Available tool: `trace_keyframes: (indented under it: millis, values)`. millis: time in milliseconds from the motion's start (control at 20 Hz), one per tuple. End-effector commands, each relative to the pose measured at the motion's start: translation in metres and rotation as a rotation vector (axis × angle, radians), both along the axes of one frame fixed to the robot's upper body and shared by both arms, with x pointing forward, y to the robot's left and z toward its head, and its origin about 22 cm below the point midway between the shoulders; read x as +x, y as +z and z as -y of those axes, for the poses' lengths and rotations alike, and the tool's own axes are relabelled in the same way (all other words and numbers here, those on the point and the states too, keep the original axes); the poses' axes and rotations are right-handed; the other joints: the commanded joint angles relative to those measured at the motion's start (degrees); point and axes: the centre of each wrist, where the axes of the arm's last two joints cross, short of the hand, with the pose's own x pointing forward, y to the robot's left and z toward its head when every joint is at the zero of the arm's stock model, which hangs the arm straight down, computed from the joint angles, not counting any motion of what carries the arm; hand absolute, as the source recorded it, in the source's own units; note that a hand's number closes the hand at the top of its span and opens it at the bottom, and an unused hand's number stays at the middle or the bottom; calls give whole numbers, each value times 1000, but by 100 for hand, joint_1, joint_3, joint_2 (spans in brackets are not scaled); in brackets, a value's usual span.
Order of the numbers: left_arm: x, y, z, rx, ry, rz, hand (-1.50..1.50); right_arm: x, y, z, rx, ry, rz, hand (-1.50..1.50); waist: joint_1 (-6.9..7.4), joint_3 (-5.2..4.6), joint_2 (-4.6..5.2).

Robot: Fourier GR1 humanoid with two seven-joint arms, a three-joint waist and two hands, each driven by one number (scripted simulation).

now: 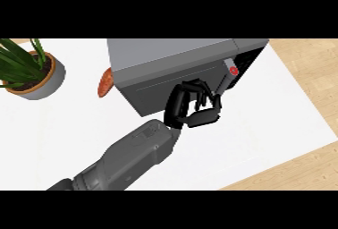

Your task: Pick up the milk, place it into the microwave and close the microwave

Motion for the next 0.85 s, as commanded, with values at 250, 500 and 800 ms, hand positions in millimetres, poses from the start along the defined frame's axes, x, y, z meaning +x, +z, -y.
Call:
trace_keyframes:
  millis: [250,500,800]
  values:
    - [24,19,1,10,24,3,150,7,6,18,36,6,-6,-150,-9,-17,76]
    - [22,17,3,12,2,-1,150,13,10,24,50,20,12,-150,-4,-8,98]
    - [22,16,2,17,16,9,150,16,19,33,45,34,10,-150,-1,-13,93]
